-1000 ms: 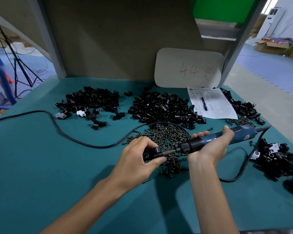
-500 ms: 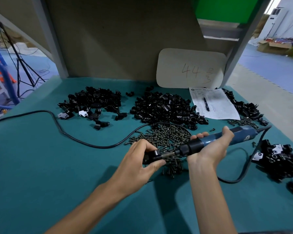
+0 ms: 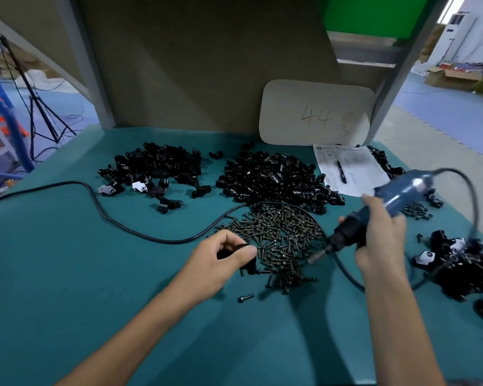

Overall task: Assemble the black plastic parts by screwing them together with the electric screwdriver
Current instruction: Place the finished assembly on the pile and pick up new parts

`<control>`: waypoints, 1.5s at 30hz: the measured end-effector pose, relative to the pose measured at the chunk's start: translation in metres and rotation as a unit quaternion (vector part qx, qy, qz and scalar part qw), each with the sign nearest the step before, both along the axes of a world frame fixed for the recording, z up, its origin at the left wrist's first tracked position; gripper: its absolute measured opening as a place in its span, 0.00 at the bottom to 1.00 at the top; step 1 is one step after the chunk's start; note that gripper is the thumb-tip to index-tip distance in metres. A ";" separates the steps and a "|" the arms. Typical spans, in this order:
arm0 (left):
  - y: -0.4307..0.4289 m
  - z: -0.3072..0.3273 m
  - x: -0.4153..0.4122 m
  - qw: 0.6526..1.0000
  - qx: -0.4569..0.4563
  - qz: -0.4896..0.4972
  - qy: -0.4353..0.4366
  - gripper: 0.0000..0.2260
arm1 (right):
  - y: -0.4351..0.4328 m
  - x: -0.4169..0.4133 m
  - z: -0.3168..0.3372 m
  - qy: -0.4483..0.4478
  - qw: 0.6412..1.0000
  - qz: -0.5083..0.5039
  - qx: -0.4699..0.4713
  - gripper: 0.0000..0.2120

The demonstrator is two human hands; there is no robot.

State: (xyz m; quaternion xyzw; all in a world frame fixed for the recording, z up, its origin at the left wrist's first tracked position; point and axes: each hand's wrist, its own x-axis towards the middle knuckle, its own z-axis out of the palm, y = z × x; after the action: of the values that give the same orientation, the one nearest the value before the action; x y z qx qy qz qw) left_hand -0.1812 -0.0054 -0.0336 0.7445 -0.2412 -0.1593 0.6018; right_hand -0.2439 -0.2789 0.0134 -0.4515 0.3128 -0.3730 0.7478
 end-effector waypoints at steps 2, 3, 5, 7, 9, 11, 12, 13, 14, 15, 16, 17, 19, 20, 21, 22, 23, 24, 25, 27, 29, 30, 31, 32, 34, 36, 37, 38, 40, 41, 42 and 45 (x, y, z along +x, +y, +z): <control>-0.004 -0.004 0.004 0.999 0.028 0.019 -0.032 0.16 | -0.006 -0.008 -0.011 0.161 0.982 0.046 -0.084 0.16; -0.007 -0.005 0.004 0.997 0.044 0.033 -0.052 0.16 | -0.009 -0.011 -0.019 0.233 0.961 0.052 -0.140 0.15; -0.015 -0.004 0.005 0.994 0.060 0.049 -0.075 0.17 | -0.008 -0.015 -0.036 0.344 0.901 0.055 -0.258 0.15; -0.022 -0.003 0.005 0.995 0.053 0.042 -0.071 0.16 | -0.011 -0.016 -0.049 0.401 0.858 0.064 -0.315 0.16; -0.028 0.000 0.007 0.996 0.043 0.033 -0.069 0.15 | -0.014 -0.014 -0.058 0.442 0.830 0.076 -0.331 0.19; -0.032 0.003 0.009 0.996 0.037 0.027 -0.072 0.16 | -0.014 -0.011 -0.063 0.478 0.803 0.098 -0.342 0.21; -0.034 0.004 0.010 0.997 0.030 0.023 -0.069 0.16 | -0.012 -0.010 -0.065 0.490 0.789 0.102 -0.356 0.21; -0.035 0.005 0.011 0.998 0.020 0.021 -0.060 0.16 | -0.008 -0.011 -0.065 0.490 0.781 0.095 -0.375 0.23; -0.036 0.005 0.011 0.999 0.008 0.017 -0.049 0.17 | -0.003 -0.014 -0.061 0.466 0.790 0.076 -0.391 0.26; -0.037 0.006 0.011 0.999 -0.005 0.012 -0.035 0.17 | 0.002 -0.018 -0.056 0.412 0.813 0.057 -0.407 0.28; -0.039 0.007 0.011 1.000 -0.017 0.006 -0.022 0.17 | 0.010 -0.023 -0.047 0.347 0.835 0.061 -0.422 0.28; -0.041 0.008 0.010 0.999 -0.030 -0.003 -0.009 0.17 | 0.018 -0.027 -0.038 0.274 0.856 0.100 -0.427 0.26; -0.047 0.010 0.006 0.997 -0.067 -0.023 0.026 0.12 | 0.041 -0.036 -0.026 0.168 0.864 0.252 -0.403 0.22; -0.051 0.012 0.002 0.994 -0.091 -0.037 0.050 0.10 | 0.051 -0.039 -0.026 0.147 0.852 0.304 -0.399 0.19; -0.055 0.014 -0.002 0.990 -0.110 -0.050 0.073 0.10 | 0.057 -0.041 -0.028 0.138 0.847 0.321 -0.401 0.17; -0.059 0.014 -0.005 0.988 -0.116 -0.058 0.083 0.11 | 0.061 -0.044 -0.031 0.133 0.852 0.313 -0.398 0.15; -0.061 0.013 -0.009 0.988 -0.111 -0.062 0.083 0.12 | 0.061 -0.047 -0.033 0.133 0.864 0.297 -0.384 0.14; -0.062 0.011 -0.013 0.991 -0.098 -0.061 0.070 0.12 | 0.057 -0.052 -0.036 0.136 0.875 0.286 -0.366 0.14; -0.060 0.008 -0.017 0.996 -0.069 -0.051 0.034 0.12 | 0.050 -0.058 -0.038 0.140 0.884 0.278 -0.349 0.13; -0.050 -0.006 -0.019 0.994 0.072 -0.048 -0.062 0.13 | 0.030 -0.076 -0.042 0.160 0.897 0.254 -0.323 0.11; -0.038 -0.017 -0.017 0.965 0.217 -0.143 -0.023 0.17 | 0.005 -0.095 -0.045 0.189 0.913 0.204 -0.299 0.10; -0.035 -0.019 -0.017 0.942 0.264 -0.203 0.045 0.17 | -0.009 -0.105 -0.048 0.212 0.917 0.172 -0.292 0.11; -0.033 -0.021 -0.016 0.921 0.291 -0.241 0.094 0.16 | -0.023 -0.114 -0.050 0.243 0.914 0.140 -0.292 0.11; -0.033 -0.022 -0.013 0.915 0.298 -0.250 0.105 0.16 | -0.036 -0.122 -0.052 0.275 0.907 0.111 -0.299 0.11; -0.039 -0.023 -0.004 0.930 0.303 -0.208 0.025 0.15 | -0.063 -0.137 -0.054 0.334 0.881 0.043 -0.331 0.12; -0.047 -0.023 0.002 0.927 0.317 -0.173 -0.098 0.14 | -0.088 -0.148 -0.055 0.379 0.847 -0.031 -0.371 0.15; -0.051 -0.023 0.004 0.925 0.316 -0.166 -0.132 0.14 | -0.100 -0.152 -0.055 0.397 0.831 -0.062 -0.384 0.16; -0.054 -0.024 0.006 0.925 0.310 -0.162 -0.147 0.13 | -0.111 -0.156 -0.055 0.412 0.818 -0.085 -0.393 0.17; -0.062 -0.030 0.010 0.933 0.288 -0.148 -0.156 0.12 | -0.128 -0.163 -0.055 0.438 0.795 -0.114 -0.403 0.18; -0.065 -0.032 0.012 0.938 0.277 -0.137 -0.159 0.12 | -0.134 -0.167 -0.056 0.450 0.785 -0.124 -0.407 0.19; -0.068 -0.035 0.014 0.941 0.269 -0.126 -0.165 0.11 | -0.140 -0.170 -0.057 0.460 0.775 -0.135 -0.412 0.19; -0.073 -0.047 0.012 0.946 0.234 -0.095 -0.204 0.09 | -0.152 -0.177 -0.064 0.475 0.752 -0.158 -0.429 0.17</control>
State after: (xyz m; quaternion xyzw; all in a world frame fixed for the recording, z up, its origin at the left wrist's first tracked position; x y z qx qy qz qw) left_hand -0.1689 -0.0786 -0.0803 0.8547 -0.3840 -0.1127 0.3307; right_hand -0.4207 -0.4306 -0.0501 -0.7882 0.5016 -0.3182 0.1608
